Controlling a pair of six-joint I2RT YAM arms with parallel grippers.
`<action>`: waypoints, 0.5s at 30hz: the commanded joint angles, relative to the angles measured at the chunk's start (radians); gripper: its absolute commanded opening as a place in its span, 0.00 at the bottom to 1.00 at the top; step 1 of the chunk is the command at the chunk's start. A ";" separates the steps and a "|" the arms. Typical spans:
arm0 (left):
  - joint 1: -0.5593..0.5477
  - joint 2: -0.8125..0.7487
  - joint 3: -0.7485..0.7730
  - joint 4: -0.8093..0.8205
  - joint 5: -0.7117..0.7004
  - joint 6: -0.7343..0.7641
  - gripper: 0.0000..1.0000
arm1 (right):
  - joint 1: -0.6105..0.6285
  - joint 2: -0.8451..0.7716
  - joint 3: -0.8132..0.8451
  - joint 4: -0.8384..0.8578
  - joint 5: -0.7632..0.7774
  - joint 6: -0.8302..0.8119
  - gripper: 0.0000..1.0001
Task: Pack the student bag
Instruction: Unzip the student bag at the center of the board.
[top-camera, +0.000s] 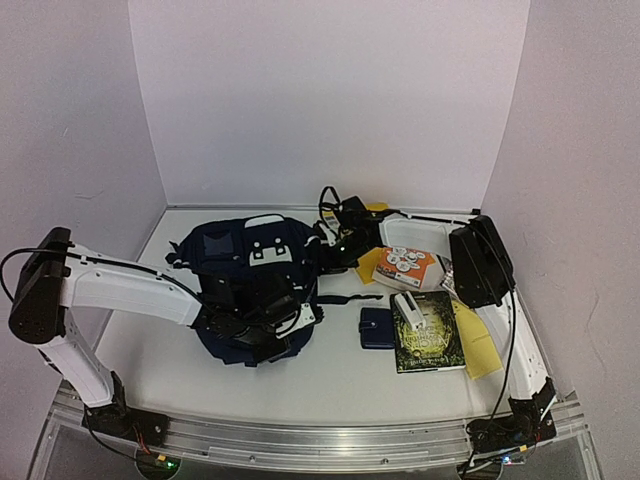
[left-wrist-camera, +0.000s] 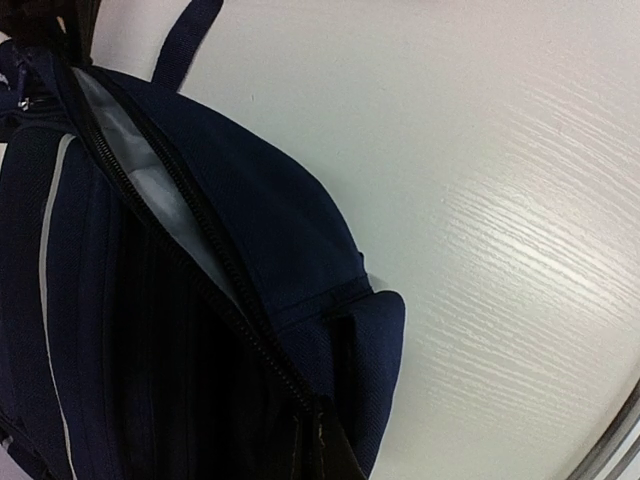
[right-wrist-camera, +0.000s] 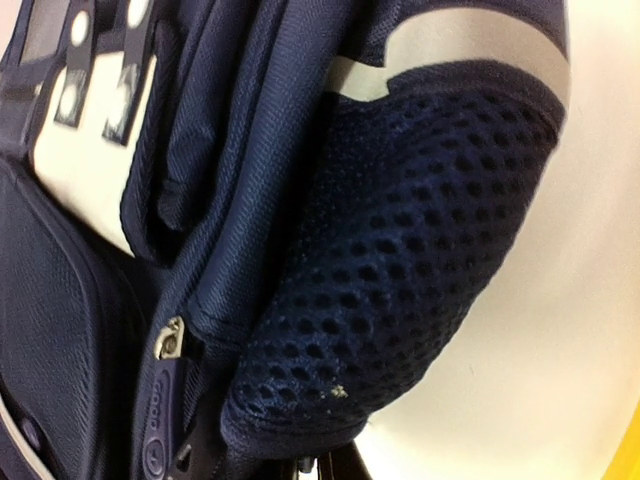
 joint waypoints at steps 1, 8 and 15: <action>-0.015 0.055 0.073 0.031 0.034 -0.051 0.01 | 0.023 0.035 0.141 0.078 0.037 0.039 0.07; -0.013 0.125 0.106 0.077 0.040 -0.126 0.05 | 0.059 0.096 0.225 0.079 -0.012 0.068 0.15; 0.019 0.171 0.172 0.047 -0.004 -0.223 0.23 | 0.051 0.023 0.185 0.075 0.004 0.054 0.60</action>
